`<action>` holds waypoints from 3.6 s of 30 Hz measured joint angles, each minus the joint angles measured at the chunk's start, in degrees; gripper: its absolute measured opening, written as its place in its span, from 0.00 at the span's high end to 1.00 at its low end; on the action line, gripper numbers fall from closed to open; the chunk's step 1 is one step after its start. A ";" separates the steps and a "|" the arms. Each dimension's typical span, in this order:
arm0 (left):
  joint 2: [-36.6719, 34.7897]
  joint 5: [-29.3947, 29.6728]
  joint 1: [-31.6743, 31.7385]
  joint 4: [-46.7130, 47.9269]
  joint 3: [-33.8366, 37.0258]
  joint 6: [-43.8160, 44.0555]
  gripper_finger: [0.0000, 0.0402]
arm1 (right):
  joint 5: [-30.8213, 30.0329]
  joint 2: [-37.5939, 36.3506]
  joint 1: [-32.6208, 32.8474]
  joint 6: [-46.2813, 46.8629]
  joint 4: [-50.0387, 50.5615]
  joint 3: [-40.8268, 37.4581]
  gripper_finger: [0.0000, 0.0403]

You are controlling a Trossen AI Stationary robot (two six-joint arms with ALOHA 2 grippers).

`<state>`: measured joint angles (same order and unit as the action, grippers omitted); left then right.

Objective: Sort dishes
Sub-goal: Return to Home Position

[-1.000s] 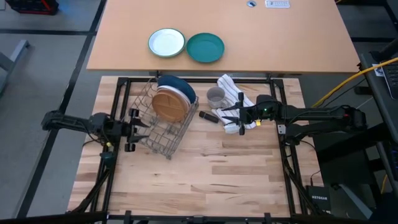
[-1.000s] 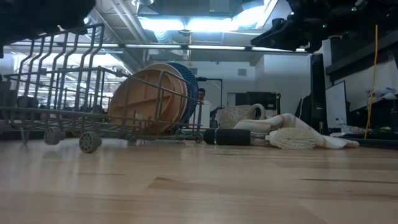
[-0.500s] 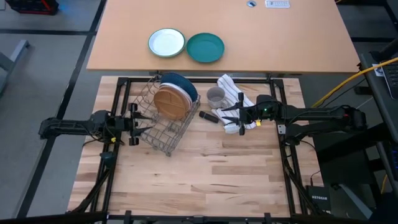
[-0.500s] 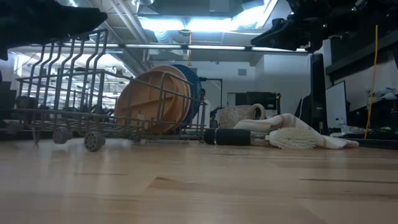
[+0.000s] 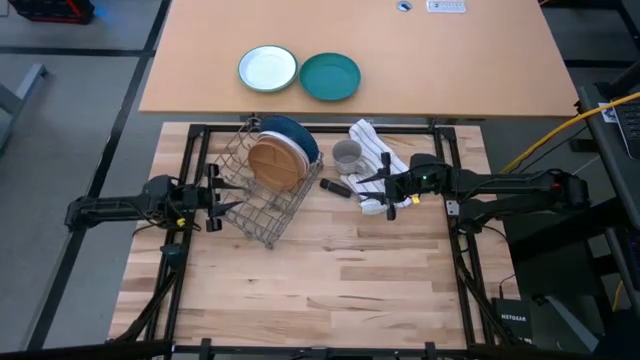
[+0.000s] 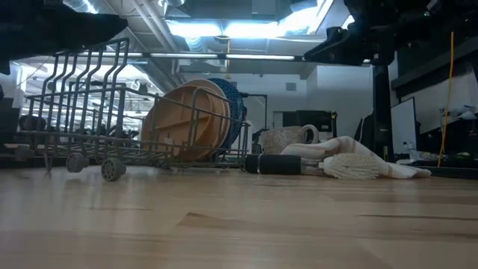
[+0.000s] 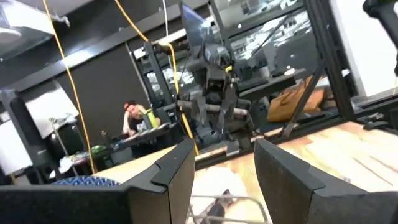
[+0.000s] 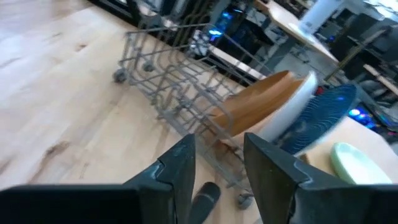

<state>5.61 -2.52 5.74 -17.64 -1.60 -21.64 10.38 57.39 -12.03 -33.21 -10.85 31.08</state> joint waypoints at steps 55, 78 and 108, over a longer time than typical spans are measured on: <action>-5.34 -12.16 -0.05 24.74 -8.33 10.61 0.61 | -8.48 -28.39 0.00 5.71 10.41 -15.87 0.66; -5.36 -10.23 -0.04 30.54 -8.36 19.48 0.61 | -10.98 -28.39 0.00 4.26 20.13 -15.87 0.66; -5.29 -10.45 -0.07 30.83 -8.31 14.07 0.61 | -11.02 -28.39 0.00 4.22 20.09 -15.87 0.66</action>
<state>0.32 -12.97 5.67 13.19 -9.91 -7.56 -0.64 28.99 -12.03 -28.99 9.23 15.20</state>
